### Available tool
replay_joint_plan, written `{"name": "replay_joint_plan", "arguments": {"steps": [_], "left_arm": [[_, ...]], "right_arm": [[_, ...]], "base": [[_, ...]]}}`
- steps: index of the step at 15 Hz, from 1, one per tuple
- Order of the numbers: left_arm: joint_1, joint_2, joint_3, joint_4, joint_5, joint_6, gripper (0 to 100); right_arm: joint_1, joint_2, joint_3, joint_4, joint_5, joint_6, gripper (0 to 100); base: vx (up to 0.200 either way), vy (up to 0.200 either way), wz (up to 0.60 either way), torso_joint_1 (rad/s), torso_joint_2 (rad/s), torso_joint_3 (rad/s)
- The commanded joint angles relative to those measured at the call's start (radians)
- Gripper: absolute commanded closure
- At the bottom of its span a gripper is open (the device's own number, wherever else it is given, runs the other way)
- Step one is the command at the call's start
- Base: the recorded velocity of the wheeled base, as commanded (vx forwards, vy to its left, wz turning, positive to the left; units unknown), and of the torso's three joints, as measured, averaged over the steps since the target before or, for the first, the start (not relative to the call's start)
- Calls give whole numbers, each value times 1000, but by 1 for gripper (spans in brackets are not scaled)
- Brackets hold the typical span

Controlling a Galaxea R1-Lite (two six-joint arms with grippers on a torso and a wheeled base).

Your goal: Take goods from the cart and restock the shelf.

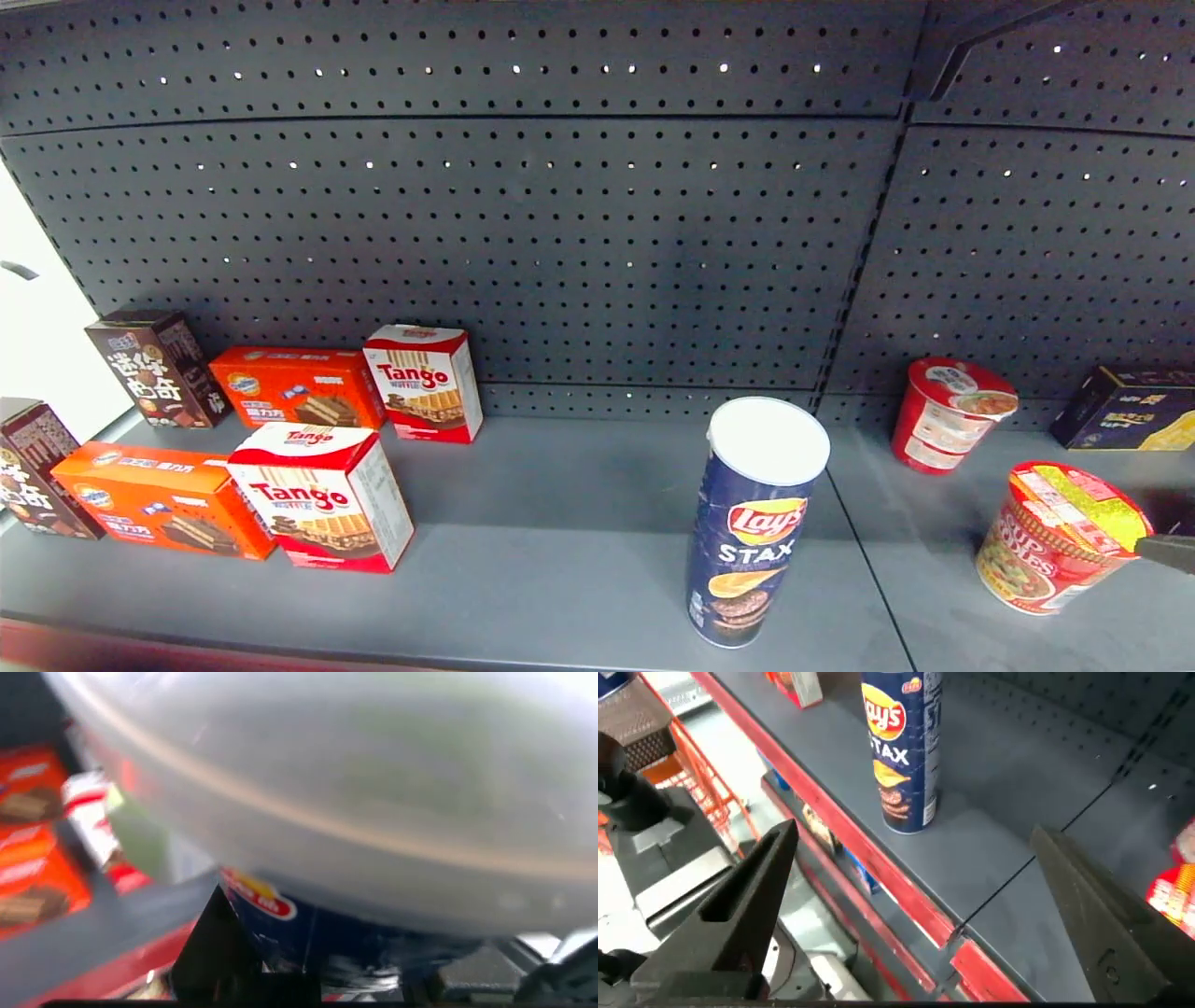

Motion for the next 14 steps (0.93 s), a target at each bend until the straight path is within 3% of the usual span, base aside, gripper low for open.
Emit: {"name": "replay_joint_plan", "arguments": {"steps": [1,3,8,11,13,14], "left_arm": [[-41,168,-5,-90,-5,0,100],[-45,309,-2,-205,-16,-1,100],[-44,527,-34,-354,-50,3,100],[-22,717,-91,-445,-45,52,100],[-13,819,-146,-477,-50,52,100],[-11,863,-177,-483,-56,68,100]], "right_arm": [[-2,-48,16,-1,-4,0,0],[-4,-77,33,-2,-52,1,0],[-33,-132,70,-5,-171,1,0],[-44,-172,71,-2,-185,58,0],[-73,-178,85,-5,-184,73,0],[-73,-180,94,-7,-184,73,0]], "base": [[0,0,0,0,0,0],[0,0,0,0,0,0],[0,0,0,0,0,0],[0,0,0,0,0,0],[0,0,0,0,0,0],[0,0,0,0,0,0]]}}
